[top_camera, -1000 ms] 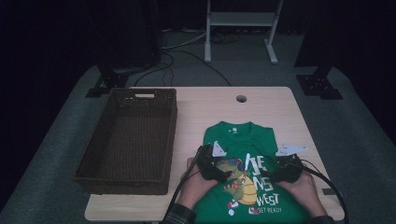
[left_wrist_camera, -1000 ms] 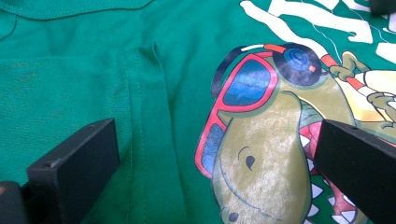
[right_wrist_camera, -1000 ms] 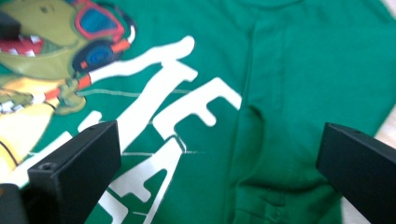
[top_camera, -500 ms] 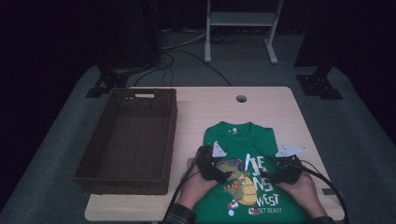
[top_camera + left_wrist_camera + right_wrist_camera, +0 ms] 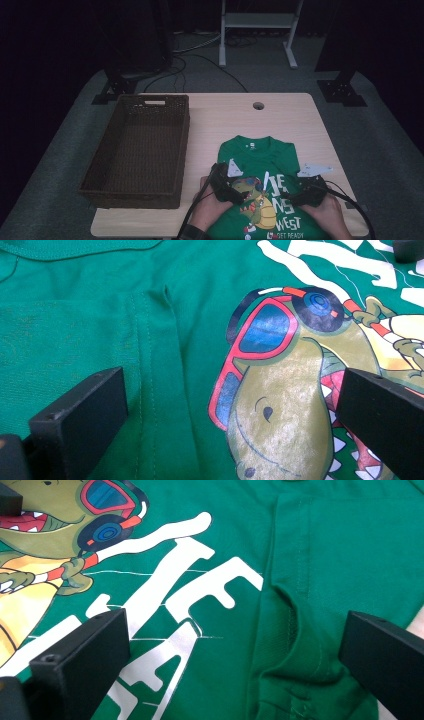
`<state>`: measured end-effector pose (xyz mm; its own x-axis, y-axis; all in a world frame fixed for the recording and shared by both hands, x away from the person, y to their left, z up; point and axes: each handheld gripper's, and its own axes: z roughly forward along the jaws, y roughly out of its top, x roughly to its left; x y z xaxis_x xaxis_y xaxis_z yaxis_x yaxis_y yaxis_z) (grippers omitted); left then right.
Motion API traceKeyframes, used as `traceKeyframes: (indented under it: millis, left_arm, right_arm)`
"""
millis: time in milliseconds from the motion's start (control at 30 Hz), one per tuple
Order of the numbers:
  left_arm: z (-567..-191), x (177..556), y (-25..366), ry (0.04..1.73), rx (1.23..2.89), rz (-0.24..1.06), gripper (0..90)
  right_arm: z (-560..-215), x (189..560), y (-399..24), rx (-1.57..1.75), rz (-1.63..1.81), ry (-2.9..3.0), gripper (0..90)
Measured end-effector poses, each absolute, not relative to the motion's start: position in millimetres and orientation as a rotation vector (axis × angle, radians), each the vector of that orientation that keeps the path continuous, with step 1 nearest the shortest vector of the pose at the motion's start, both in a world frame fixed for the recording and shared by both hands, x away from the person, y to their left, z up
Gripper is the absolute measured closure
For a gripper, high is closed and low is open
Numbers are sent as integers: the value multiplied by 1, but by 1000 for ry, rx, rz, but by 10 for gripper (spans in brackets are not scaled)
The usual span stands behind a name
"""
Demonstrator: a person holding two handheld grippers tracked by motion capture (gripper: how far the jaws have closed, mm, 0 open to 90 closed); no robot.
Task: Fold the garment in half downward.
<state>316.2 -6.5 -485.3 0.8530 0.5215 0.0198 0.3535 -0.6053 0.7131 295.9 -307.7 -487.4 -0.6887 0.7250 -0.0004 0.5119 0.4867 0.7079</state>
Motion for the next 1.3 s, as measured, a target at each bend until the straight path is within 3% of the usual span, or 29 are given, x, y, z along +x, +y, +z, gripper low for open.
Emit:
traceKeyframes:
  millis: [1300]
  left_arm:
    - [-486,248,-2,682,2265,305,0]
  right_arm:
    - [-487,239,-302,1034,1005,2456,0]
